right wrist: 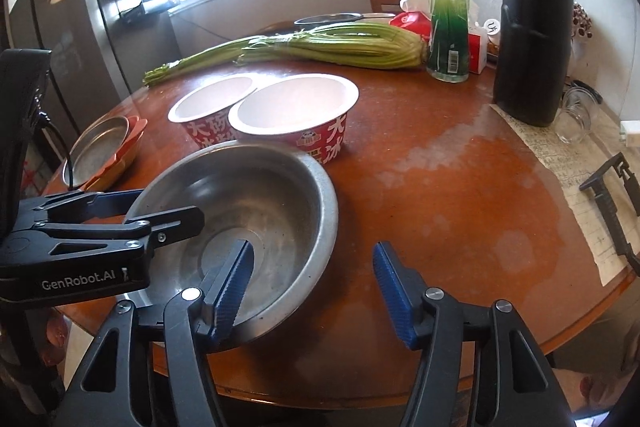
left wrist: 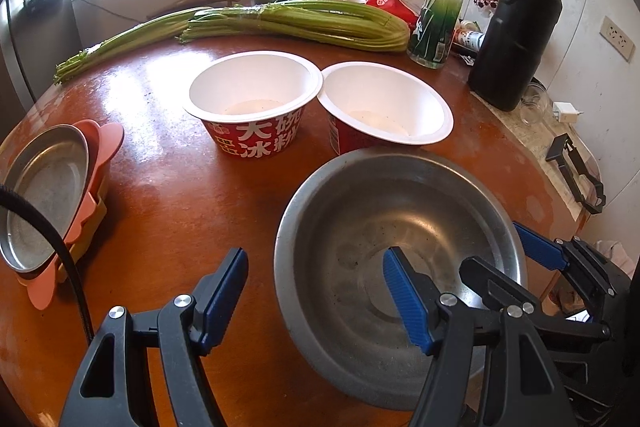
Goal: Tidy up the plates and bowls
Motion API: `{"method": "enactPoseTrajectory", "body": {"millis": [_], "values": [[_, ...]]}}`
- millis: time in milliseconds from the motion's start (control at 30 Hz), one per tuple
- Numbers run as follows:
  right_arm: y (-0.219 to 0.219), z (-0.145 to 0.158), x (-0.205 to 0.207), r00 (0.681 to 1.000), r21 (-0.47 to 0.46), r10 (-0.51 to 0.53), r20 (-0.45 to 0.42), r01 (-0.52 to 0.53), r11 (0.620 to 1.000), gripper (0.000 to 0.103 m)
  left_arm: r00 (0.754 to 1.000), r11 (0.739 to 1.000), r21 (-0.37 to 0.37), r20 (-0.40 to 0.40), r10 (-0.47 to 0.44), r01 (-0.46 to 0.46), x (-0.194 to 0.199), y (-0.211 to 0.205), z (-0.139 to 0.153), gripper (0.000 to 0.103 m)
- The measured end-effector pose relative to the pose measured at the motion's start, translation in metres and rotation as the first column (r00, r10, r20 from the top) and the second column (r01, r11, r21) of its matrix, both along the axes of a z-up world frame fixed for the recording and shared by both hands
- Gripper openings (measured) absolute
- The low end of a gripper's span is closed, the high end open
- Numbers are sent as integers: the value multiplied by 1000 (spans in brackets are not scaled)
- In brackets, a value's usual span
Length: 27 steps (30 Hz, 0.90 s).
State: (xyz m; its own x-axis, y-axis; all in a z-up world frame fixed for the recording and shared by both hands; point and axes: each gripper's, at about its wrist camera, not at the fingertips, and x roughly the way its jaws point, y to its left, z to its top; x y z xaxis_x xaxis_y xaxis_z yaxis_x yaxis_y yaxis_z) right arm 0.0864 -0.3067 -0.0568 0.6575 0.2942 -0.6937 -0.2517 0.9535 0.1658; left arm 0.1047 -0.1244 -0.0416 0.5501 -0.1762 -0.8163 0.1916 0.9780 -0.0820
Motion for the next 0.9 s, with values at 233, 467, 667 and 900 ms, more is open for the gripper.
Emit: {"method": "enactPoseTrajectory", "body": {"millis": [233,467,667,900], "values": [[7,0,0,999,13,43,9,-43,999,44,999,999,-15,-12,-35,35,3,-10,-4,59],[11,4,-2,998,6,53,21,-53,999,41,999,998,-36,-4,-44,44,1,-9,0,56],[24,18,-10,996,-6,78,49,-77,997,41,999,999,-30,29,-34,35,-10,3,14,56],[50,31,-16,989,-6,132,73,-132,991,41,998,1000,-20,64,7,-6,-26,31,28,56]]}}
